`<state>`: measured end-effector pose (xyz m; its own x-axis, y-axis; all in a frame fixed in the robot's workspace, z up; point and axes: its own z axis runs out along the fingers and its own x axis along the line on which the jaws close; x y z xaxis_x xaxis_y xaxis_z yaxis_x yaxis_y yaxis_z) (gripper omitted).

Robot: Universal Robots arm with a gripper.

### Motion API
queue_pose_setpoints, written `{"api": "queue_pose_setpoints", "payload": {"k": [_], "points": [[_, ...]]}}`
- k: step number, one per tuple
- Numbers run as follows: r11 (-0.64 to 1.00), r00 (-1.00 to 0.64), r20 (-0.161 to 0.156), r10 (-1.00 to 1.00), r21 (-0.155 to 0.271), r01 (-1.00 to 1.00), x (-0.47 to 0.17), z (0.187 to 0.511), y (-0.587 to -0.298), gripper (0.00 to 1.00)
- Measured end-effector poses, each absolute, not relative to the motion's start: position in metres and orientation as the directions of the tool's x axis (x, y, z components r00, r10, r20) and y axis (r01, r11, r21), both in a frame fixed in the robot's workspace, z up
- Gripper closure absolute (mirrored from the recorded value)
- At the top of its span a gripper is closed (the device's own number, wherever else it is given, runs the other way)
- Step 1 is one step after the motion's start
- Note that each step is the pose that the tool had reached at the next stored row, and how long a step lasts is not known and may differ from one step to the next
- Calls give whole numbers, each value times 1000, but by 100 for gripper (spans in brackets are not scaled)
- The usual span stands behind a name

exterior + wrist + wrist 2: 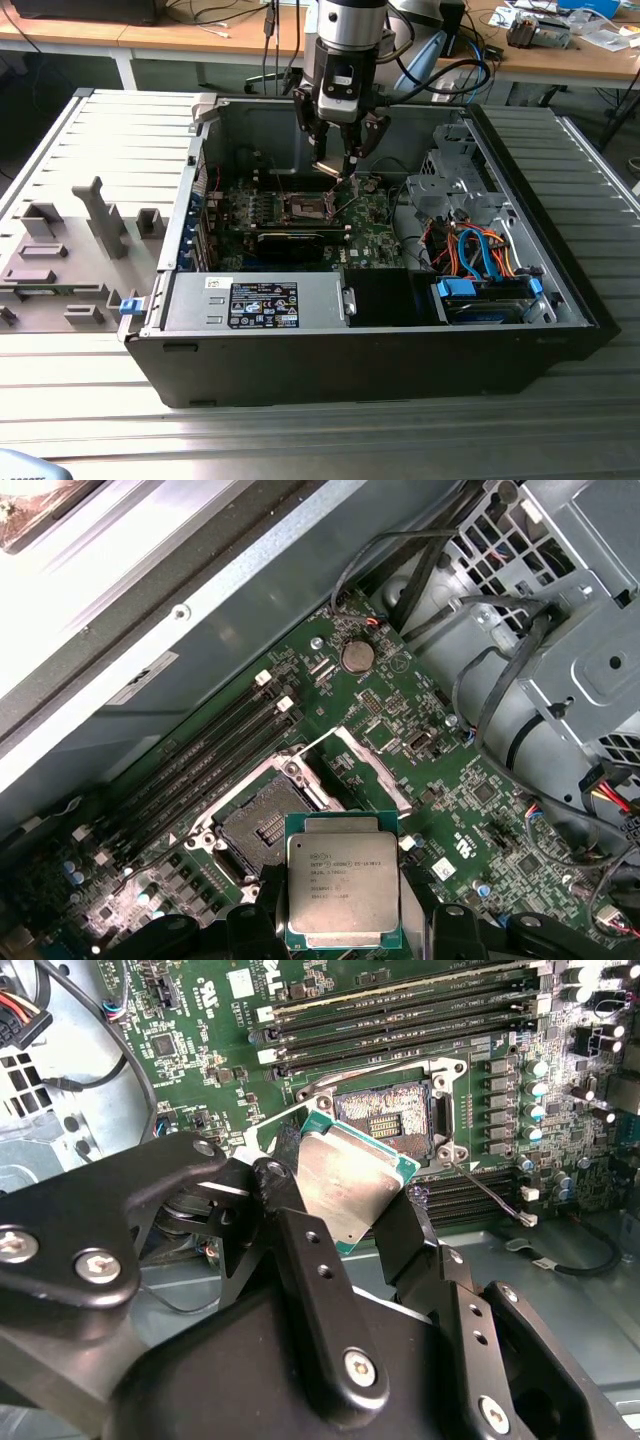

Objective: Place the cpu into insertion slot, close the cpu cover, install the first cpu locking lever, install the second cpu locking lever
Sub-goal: 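Place the cpu into insertion slot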

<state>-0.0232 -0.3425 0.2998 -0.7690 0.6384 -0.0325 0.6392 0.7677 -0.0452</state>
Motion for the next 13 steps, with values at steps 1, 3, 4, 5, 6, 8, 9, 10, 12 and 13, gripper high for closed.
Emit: {"api": "queue_pose_setpoints", "payload": {"k": [1, 3, 4, 5, 6, 8, 9, 10, 12, 13], "points": [[767, -769, -32, 639, -45, 640, -23, 300, -342, 45], [767, -768, -32, 640, -45, 640, -23, 300, -342, 45], [766, -768, -32, 640, -45, 641, -23, 300, -342, 45], [766, -767, -32, 640, -45, 641, -23, 300, -342, 45], [766, -767, -33, 641, -45, 642, -23, 300, -342, 45], [765, -766, -33, 642, -45, 643, -23, 300, -342, 45], [764, -766, -32, 642, -45, 643, -23, 300, -342, 45], [764, -765, -33, 643, -45, 644, -23, 300, -342, 45], [763, -765, -32, 644, -45, 645, -23, 299, -342, 45], [763, -764, -32, 644, -45, 645, -23, 299, -342, 45]]}}
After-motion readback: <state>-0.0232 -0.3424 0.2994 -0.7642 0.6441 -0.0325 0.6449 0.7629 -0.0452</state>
